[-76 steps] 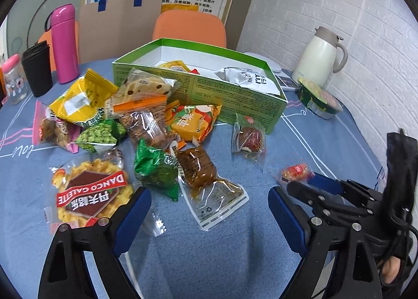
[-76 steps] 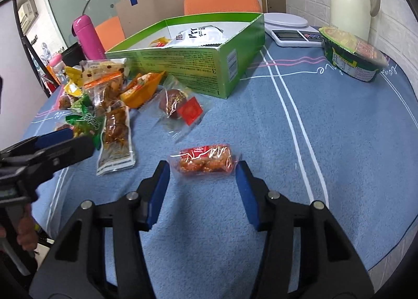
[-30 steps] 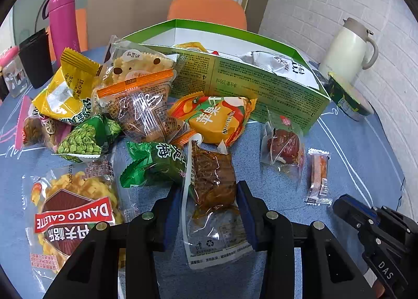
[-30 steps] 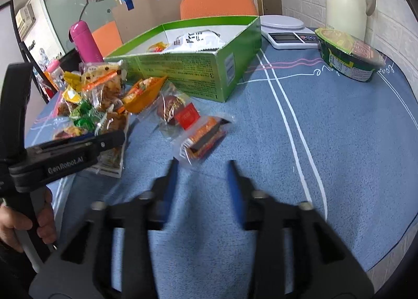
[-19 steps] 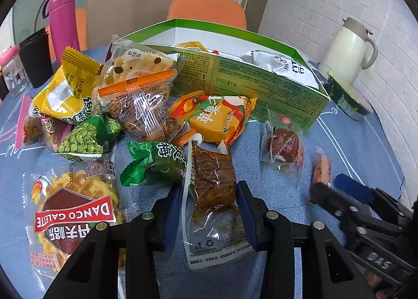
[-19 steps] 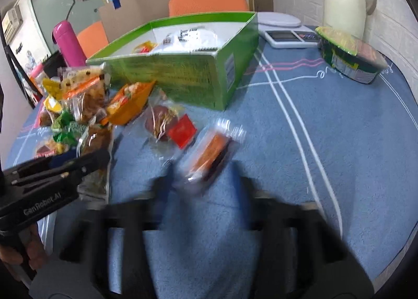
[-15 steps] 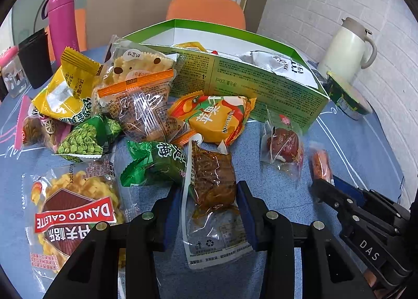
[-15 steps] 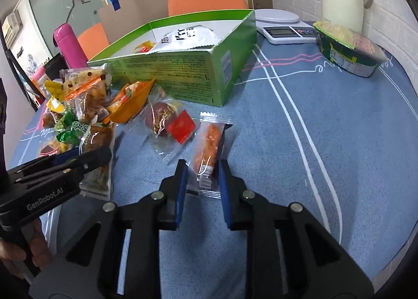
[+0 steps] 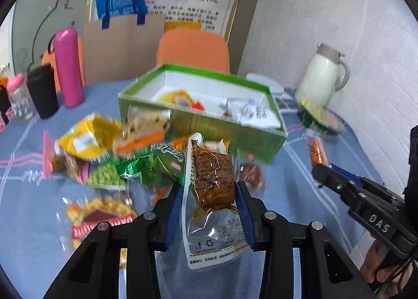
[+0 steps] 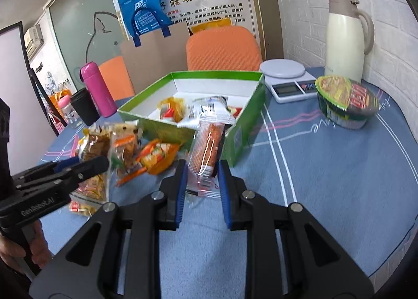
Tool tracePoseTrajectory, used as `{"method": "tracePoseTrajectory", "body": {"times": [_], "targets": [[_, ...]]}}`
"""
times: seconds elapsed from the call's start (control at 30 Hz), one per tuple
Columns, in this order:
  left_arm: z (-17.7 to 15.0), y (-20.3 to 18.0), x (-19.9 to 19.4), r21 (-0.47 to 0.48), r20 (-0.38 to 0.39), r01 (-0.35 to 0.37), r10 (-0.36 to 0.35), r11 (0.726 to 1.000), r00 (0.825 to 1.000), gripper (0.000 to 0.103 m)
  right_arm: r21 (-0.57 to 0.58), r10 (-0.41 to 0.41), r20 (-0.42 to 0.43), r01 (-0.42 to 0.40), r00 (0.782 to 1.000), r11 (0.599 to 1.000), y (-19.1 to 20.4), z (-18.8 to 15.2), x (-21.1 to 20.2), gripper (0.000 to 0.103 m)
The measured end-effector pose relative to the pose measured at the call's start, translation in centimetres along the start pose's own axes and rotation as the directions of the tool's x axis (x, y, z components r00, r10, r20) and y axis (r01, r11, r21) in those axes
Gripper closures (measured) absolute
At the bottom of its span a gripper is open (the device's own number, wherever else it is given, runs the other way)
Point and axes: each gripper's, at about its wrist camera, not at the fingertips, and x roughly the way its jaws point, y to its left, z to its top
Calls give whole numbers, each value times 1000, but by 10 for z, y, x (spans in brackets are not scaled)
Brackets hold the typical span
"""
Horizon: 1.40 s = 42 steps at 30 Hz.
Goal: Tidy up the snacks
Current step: 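Carry both snacks into the green box and open both tools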
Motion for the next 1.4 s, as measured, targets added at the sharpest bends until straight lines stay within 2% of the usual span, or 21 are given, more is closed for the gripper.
{"method": "tracePoseTrajectory", "body": {"times": [0.13, 0.2, 0.37, 0.53, 0.67, 0.93, 0.97, 1.03, 1.07, 1.1, 1.13, 1.17, 1.23, 1.3, 1.4], "targets": [[30, -5, -6, 31, 57, -11, 10, 999, 998, 64, -8, -8, 15, 9, 1000, 1000, 0, 16, 11, 77], [48, -5, -4, 47, 78, -18, 14, 999, 997, 68, -10, -10, 18, 10, 1000, 1000, -1, 23, 18, 77], [79, -6, 26, 51, 56, -11, 9, 999, 998, 68, -21, -13, 19, 13, 1000, 1000, -3, 39, 37, 77], [90, -4, 55, 48, 17, 4, -5, 999, 1000, 68, -26, -13, 22, 14, 1000, 1000, -8, 55, 56, 77], [102, -4, 70, 65, 34, -16, 14, 998, 999, 68, -31, -12, 14, 13, 1000, 999, -12, 64, 74, 77], [134, 8, 100, 40, 47, 25, -27, 999, 999, 68, -27, -4, -15, 4, 1000, 1000, -18, 71, 110, 75], [137, 10, 106, 33, 39, 27, -29, 999, 999, 68, -36, -3, -19, 2, 1000, 999, -18, 70, 114, 73], [140, 11, 115, 32, 31, 28, -29, 999, 999, 68, -61, -13, -37, 11, 999, 998, -17, 68, 119, 48], [140, 11, 120, 34, 24, 29, -30, 999, 999, 68, -72, -15, -30, 12, 999, 997, -17, 66, 118, 24], [139, 12, 125, 37, 14, 28, -28, 999, 999, 68, -85, -12, -10, 11, 1000, 996, -16, 63, 115, 9], [138, 12, 129, 36, 7, 33, -33, 999, 999, 60, -99, -13, 8, 14, 1000, 995, -15, 61, 112, 7], [136, 14, 131, 30, 1, 41, -41, 999, 999, 36, -113, -16, 17, 18, 1000, 993, -13, 60, 110, 4], [132, 17, 131, 10, 17, 37, -37, 999, 999, 8, -132, -29, 22, 31, 999, 991, -11, 58, 107, 2], [127, 21, 125, -19, 60, 16, -15, 1000, 998, 3, -142, -44, 21, 47, 999, 989, -10, 56, 107, 1], [126, 24, 123, -29, 51, 7, -6, 1000, 999, 2, -146, -61, 4, 61, 998, 987, -8, 55, 106, 1]]}}
